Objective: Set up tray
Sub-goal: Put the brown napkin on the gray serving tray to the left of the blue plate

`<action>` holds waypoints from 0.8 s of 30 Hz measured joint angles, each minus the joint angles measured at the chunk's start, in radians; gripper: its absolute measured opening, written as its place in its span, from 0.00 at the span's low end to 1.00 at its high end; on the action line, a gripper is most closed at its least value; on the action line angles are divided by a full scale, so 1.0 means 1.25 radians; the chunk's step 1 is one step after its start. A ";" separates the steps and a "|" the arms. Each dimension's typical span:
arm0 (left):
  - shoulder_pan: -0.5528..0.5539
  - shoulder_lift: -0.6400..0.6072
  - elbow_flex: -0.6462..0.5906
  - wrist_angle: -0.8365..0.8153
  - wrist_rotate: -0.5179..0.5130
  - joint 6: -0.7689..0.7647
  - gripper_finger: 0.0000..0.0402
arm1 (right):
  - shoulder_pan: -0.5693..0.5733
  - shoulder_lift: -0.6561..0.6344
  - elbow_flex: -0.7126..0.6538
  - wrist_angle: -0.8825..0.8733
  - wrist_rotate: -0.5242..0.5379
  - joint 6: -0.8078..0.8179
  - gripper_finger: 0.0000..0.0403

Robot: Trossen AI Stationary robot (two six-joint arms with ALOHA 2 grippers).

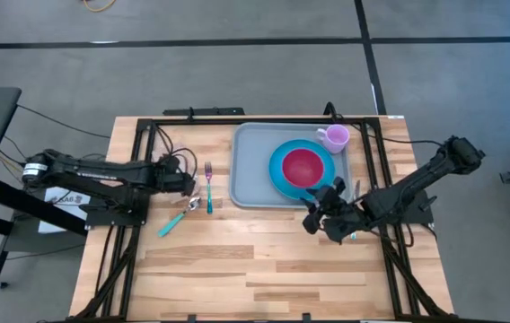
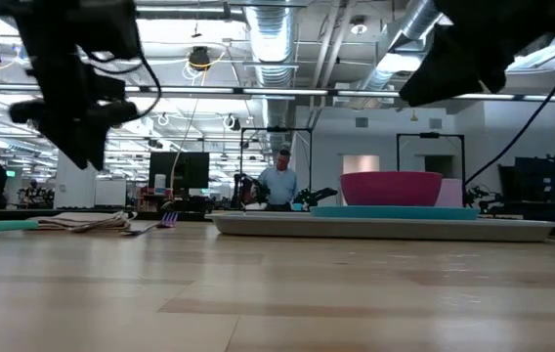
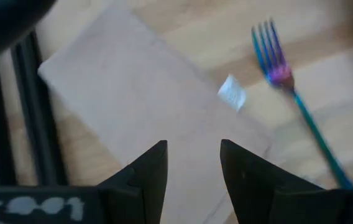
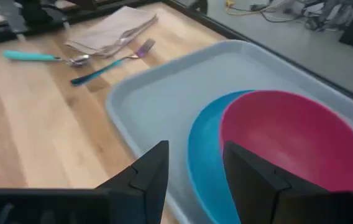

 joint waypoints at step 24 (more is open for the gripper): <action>0.012 0.415 0.002 0.191 -0.016 0.099 0.34 | -0.108 -0.025 0.031 0.017 -0.010 -0.127 0.36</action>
